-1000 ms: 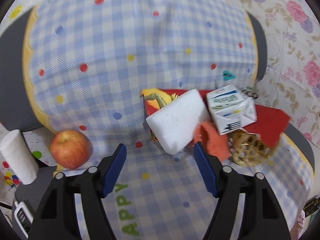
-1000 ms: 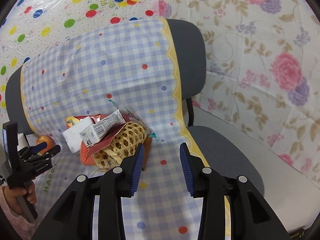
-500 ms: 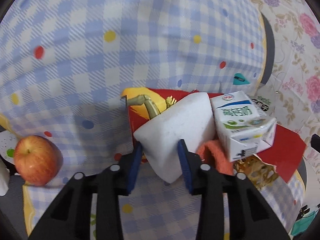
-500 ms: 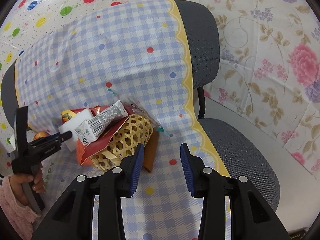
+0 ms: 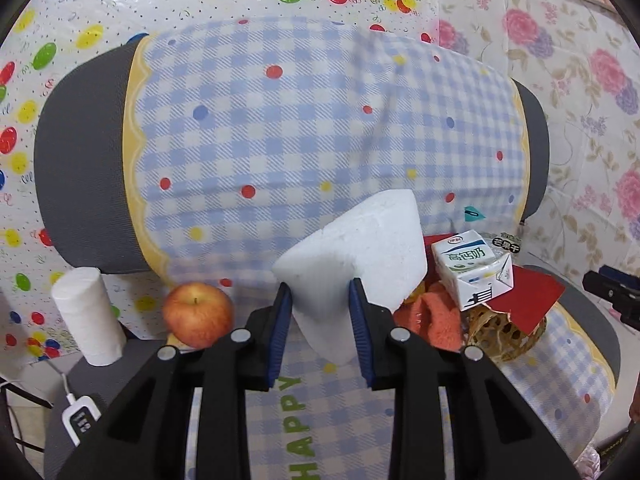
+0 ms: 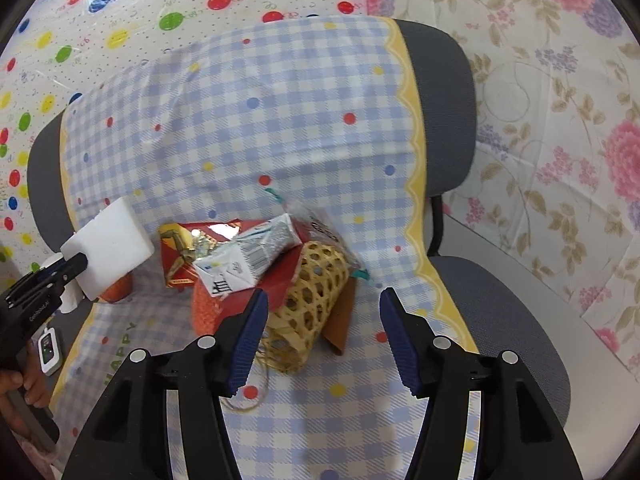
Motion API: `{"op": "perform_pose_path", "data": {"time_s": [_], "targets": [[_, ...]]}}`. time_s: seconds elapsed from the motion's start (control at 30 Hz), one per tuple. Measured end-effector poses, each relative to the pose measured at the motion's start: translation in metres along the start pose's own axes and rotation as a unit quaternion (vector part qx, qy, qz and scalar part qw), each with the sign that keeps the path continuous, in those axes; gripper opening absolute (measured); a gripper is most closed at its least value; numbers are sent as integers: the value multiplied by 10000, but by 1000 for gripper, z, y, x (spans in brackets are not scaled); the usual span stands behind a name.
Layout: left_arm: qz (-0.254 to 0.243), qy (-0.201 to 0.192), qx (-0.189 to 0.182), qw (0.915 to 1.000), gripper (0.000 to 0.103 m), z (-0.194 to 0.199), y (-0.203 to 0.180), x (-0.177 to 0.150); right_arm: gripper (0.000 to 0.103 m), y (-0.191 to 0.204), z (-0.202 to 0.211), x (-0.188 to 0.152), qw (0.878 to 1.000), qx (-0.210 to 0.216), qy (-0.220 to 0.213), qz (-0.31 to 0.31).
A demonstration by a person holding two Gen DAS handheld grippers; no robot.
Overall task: Collect trash
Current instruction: 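Grasp the white foam block with the left gripper, then carry foam block to bin with left gripper while right gripper carries clear plastic strip, open both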
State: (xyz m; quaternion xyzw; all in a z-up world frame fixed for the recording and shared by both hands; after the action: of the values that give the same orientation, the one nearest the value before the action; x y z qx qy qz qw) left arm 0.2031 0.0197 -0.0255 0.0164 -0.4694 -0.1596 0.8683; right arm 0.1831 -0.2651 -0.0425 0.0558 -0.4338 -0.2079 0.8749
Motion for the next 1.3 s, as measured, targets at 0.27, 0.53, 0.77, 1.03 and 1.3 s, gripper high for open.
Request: {"op": "perform_pose_path", "data": {"time_s": [0.27, 0.53, 0.77, 1.03, 1.3], "targets": [[109, 167, -91, 9998, 28, -19, -2, -1, 39, 15, -43, 27, 9991, -118, 50, 409], [171, 245, -74, 9995, 28, -38, -2, 1, 39, 8, -101, 49, 9971, -122, 253, 709], [110, 264, -100, 9995, 28, -37, -7, 1, 12, 11, -113, 51, 9946, 7, 366, 968], [19, 7, -338, 9994, 28, -1, -28, 11, 9, -29, -23, 63, 9986, -186, -299, 386], [-547, -212, -870, 9945, 29, 60, -102, -11, 9, -59, 75, 4, 9990, -248, -322, -192]]}}
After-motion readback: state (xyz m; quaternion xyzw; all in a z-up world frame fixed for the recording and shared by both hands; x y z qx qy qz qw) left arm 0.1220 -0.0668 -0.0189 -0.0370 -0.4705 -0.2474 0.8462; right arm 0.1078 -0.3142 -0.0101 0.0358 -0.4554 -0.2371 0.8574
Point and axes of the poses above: each gripper's, at about its wrist camera, not at the fingertips, and z roughly against the way its jaws point, y to its left, x to its top, the point moved 8 cm from there along -z, roughly the way its jaws point, and after that the axes turned 10 degrees about -z, right-handed, at the moved point
